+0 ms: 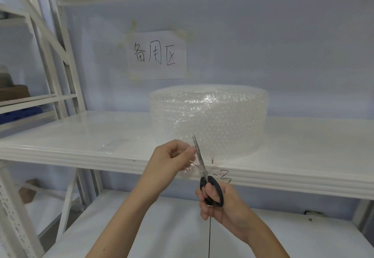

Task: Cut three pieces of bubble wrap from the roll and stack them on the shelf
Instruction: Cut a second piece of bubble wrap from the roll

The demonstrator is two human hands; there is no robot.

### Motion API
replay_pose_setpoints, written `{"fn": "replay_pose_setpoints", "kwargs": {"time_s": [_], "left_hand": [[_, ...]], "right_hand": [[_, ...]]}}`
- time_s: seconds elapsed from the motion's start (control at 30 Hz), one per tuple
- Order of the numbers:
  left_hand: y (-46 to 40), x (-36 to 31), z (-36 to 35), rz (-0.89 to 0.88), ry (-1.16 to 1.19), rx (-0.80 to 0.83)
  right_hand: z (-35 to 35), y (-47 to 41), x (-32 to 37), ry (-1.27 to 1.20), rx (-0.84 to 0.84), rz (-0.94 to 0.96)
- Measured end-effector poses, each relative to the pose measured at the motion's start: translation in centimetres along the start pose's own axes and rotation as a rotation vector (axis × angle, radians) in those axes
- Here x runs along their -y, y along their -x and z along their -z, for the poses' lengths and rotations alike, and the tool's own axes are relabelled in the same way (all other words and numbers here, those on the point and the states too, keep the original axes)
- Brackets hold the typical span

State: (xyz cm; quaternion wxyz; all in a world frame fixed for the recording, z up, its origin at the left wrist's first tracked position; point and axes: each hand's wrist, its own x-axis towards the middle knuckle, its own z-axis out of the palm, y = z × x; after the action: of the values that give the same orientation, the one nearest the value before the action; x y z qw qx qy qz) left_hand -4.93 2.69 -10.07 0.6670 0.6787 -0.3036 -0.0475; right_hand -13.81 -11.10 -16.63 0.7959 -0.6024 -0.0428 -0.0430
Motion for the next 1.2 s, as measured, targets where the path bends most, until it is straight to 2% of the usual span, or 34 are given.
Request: {"fn": "replay_pose_setpoints", "kwargs": {"time_s": [0.23,0.5,0.7,0.97,1.2], "left_hand": [[0.4,0.1,-0.2,-0.043,-0.019,0.059],[0.3,-0.2,0.0,-0.058,-0.021,0.071],[0.6,-0.2,-0.1,-0.058,-0.042,0.108],[0.6,-0.7,0.1,-0.046,-0.035,0.101],[-0.4,-1.5,-0.1,-0.047,0.035,-0.065]], "right_hand": [[0.2,0.2,0.3,-0.113,0.079,0.005],[-0.7,-0.3,1.8,-0.019,-0.022,0.015],[-0.2,-0.8,1.7,-0.115,0.081,0.037],[-0.9,-0.7,2.7,0.017,-0.044,0.053],[-0.8,-0.6,2.6,0.029,-0.031,0.061]]}}
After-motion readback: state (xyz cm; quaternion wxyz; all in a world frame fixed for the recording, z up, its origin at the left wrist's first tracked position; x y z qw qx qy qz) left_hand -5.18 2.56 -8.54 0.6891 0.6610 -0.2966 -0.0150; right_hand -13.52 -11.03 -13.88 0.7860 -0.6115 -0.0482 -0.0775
